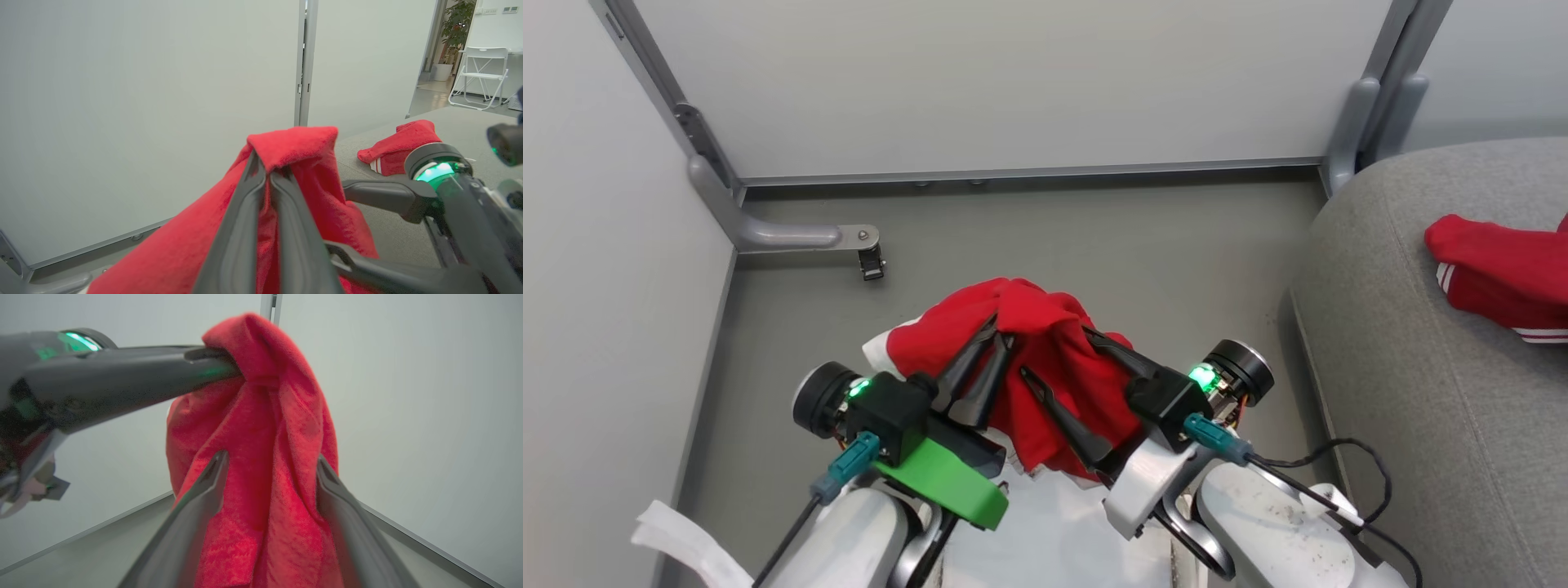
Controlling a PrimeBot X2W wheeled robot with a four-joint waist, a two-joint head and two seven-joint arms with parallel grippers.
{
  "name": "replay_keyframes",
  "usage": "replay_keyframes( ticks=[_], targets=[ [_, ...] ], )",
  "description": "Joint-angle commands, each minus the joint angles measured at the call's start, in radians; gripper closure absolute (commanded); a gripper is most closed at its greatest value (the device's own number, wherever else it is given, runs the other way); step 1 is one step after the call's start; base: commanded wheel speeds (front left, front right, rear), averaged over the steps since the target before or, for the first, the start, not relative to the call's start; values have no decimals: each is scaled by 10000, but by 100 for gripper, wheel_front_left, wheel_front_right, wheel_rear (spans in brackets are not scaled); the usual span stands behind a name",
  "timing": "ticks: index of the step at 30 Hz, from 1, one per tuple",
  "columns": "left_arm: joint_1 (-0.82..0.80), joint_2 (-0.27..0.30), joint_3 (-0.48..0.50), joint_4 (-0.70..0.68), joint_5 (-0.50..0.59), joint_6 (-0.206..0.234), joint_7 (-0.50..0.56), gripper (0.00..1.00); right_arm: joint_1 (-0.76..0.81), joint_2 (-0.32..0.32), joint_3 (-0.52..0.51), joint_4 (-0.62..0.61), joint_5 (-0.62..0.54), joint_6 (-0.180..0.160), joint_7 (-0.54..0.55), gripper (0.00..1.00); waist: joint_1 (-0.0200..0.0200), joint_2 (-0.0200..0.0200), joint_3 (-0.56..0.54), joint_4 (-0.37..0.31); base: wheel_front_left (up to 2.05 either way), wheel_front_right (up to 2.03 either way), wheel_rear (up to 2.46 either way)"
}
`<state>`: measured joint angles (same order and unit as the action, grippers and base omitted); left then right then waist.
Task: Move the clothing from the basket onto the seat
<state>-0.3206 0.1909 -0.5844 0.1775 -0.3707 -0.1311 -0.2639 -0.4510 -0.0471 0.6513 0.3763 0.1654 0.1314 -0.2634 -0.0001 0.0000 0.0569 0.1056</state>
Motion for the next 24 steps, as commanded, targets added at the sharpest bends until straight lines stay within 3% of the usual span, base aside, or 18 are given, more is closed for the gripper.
replay_keyframes(
  ticks=[1,6,7,8,13,14,15,19,24],
  targets=[
    [-58,-77,-106,-43,-53,7,-6,100,-178,-66,111,345,78,-14,-19,0,1,0,-51,314,0,0,0],
    [-239,-239,-615,-111,-180,7,-6,100,-532,-51,478,1449,695,-14,-19,1,1,0,-2,815,0,0,0],
    [-254,-272,-688,-117,-227,7,-6,100,-554,-45,524,1509,786,-14,-19,63,1,0,10,892,0,0,0],
    [-264,-270,-769,-117,-265,7,-4,100,-545,-42,517,1471,993,-14,-21,100,1,0,30,974,0,0,0],
    [-44,-184,-672,77,-340,7,-4,100,-232,-62,105,1185,1348,-14,-20,100,1,0,85,888,0,0,0],
    [29,-178,-613,101,-367,7,-3,62,-145,-63,-26,1119,1341,-14,-20,100,1,0,101,781,0,0,0],
    [93,-162,-523,137,-305,7,-4,0,-37,-63,-256,1006,1394,-14,-20,100,1,0,120,589,0,0,0],
    [270,-93,-161,257,-109,7,-4,0,405,-51,-925,592,1452,-14,-20,100,1,0,265,-399,0,0,0],
    [427,-8,56,314,44,7,-4,0,1058,-50,-1868,16,1221,-14,-20,100,1,0,518,-2125,0,0,0]
  ],
)
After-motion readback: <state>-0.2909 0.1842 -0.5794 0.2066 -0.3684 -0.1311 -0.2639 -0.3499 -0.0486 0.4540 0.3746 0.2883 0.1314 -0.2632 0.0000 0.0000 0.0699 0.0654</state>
